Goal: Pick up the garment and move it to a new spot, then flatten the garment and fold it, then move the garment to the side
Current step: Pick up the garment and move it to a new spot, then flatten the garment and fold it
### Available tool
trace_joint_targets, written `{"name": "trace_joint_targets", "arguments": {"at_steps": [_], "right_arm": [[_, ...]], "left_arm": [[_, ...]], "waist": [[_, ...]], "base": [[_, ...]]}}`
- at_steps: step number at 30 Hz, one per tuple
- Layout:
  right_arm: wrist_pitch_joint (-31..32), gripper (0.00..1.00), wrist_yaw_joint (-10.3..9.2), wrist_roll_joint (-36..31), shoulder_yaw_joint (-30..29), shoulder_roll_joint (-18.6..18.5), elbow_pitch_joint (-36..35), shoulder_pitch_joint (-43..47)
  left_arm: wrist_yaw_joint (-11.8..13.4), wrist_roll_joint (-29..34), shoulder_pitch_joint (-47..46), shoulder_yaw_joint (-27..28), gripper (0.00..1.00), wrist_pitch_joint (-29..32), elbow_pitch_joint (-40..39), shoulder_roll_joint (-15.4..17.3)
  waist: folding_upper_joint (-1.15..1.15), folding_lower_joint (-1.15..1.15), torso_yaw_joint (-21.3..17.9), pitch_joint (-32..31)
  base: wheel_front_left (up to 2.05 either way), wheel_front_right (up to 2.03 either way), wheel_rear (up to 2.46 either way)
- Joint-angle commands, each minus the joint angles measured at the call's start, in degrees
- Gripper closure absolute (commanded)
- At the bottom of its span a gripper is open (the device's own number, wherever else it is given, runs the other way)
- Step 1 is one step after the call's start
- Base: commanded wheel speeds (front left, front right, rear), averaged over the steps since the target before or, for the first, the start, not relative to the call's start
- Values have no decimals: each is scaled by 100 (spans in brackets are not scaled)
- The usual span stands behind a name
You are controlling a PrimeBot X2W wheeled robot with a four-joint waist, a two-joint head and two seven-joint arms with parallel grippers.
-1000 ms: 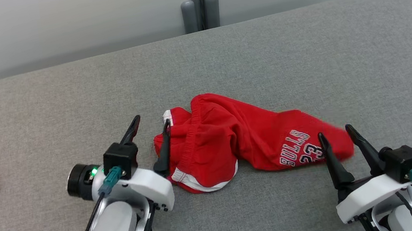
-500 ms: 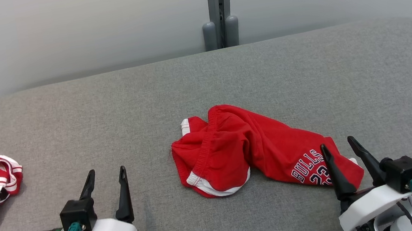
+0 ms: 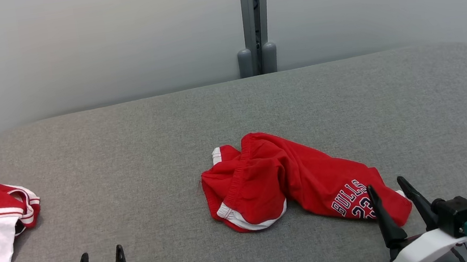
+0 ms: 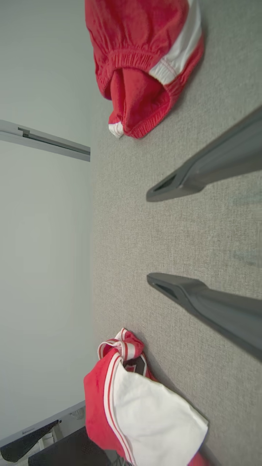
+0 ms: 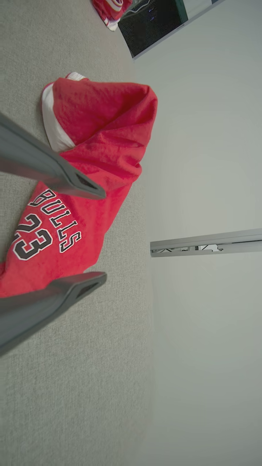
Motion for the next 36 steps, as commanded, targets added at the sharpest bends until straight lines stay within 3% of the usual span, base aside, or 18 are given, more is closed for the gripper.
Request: {"name": "trace_joint_targets", "arguments": {"at_steps": [1, 11, 29, 36], "right_arm": [[-1, 0, 1, 4, 7, -18, 16, 65], [-1, 0, 1, -1, 24, -26, 54, 95], [-1, 0, 1, -8, 53, -131, 13, -258], [-1, 0, 1, -19, 80, -133, -36, -445]], "left_arm": [[-5, 15, 109, 83, 0, -2, -55, 14], [-209, -28, 197, -23, 0, -2, -26, -9], [-608, -415, -726, -1457, 0, -2, 251, -7], [-748, -546, -1103, -1718, 0, -2, 408, -7]], "waist": [[0, 0, -8, -35], [0, 0, -17, -33], [0, 0, -360, 854], [0, 0, -572, 1167]], "base": [[0, 0, 0], [0, 0, 0], [0, 0, 0], [0, 0, 0]]}}
